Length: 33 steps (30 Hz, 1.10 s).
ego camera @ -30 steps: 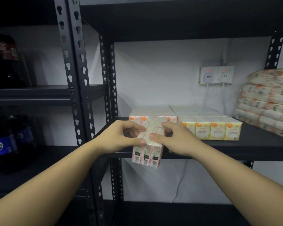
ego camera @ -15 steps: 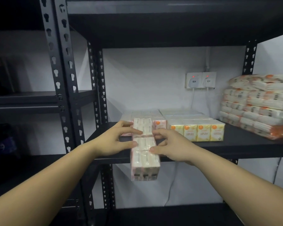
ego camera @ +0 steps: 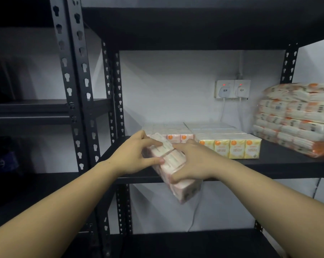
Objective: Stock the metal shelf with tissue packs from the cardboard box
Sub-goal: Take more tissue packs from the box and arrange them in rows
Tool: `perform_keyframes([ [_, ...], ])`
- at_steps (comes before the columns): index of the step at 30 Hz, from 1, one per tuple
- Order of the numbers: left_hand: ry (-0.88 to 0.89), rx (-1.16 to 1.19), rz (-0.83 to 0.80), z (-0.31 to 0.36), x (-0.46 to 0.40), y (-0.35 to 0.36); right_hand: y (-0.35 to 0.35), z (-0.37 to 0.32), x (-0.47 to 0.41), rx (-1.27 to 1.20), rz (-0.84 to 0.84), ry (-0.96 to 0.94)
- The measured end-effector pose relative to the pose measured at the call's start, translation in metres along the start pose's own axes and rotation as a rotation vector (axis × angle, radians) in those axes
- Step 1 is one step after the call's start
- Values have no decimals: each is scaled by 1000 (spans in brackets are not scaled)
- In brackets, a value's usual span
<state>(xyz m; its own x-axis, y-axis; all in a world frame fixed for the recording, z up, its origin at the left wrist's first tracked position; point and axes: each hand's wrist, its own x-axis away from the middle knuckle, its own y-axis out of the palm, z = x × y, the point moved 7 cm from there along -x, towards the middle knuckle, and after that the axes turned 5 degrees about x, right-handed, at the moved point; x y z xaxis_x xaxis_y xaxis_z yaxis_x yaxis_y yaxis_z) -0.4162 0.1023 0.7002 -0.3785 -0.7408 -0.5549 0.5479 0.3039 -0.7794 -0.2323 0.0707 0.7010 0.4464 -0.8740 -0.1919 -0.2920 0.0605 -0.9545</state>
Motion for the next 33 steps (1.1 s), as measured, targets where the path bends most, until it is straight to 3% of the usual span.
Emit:
perform_keyframes([
  [5,31,-39,-82,-8,-1,-3,-18,13,-6,13,58,-28],
  [12,-39,-23,29,-27,3,-3,-23,46,-25,-95,92,-69],
  [16,-70,-37,113,-32,5,-4,-24,57,-31,-4,207,-98],
  [20,-86,-123,164,-34,1,-5,-27,62,-32,102,315,-48],
  [25,46,-312,111,0,-13,6,-33,63,-36,255,399,4],
  [33,-10,-368,69,-1,-34,23,-41,131,-27,156,376,134],
])
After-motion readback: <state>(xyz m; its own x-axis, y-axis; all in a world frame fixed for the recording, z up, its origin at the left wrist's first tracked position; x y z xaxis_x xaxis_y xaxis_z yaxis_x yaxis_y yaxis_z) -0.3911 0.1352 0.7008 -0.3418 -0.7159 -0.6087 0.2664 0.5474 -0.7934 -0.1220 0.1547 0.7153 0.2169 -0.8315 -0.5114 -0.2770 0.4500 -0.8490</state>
